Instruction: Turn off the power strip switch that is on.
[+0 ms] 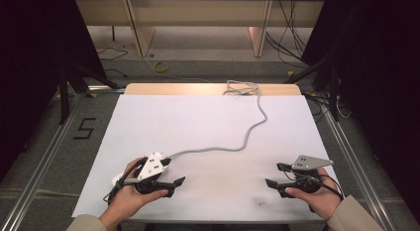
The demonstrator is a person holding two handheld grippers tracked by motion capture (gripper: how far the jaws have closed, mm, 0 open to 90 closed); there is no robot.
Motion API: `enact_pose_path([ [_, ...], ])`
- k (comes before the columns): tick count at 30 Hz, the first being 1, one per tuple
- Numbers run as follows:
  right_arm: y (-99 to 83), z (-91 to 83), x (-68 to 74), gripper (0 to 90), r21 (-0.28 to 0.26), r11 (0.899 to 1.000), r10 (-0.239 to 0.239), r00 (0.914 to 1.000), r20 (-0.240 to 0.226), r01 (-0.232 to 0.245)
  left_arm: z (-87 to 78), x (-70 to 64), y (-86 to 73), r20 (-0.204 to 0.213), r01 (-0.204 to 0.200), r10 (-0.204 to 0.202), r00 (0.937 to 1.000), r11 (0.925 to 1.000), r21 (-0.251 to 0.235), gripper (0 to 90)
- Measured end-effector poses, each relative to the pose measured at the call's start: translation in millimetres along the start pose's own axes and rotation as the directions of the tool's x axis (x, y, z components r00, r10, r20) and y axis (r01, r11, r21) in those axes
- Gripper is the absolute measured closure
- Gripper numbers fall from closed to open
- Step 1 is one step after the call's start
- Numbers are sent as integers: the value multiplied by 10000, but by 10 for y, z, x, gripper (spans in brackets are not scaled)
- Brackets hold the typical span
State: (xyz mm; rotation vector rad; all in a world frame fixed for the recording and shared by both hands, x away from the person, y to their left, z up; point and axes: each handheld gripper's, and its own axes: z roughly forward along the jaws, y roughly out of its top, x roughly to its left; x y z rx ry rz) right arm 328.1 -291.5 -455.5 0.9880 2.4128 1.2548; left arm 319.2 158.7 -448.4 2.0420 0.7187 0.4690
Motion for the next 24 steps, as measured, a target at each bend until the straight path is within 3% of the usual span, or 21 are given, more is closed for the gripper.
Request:
enact_pose_path([
  [24,-4,14,-16,260,69,9999,-91,10000,-21,91,60,12,-14,-12,-269,269,9996,9992,305,221],
])
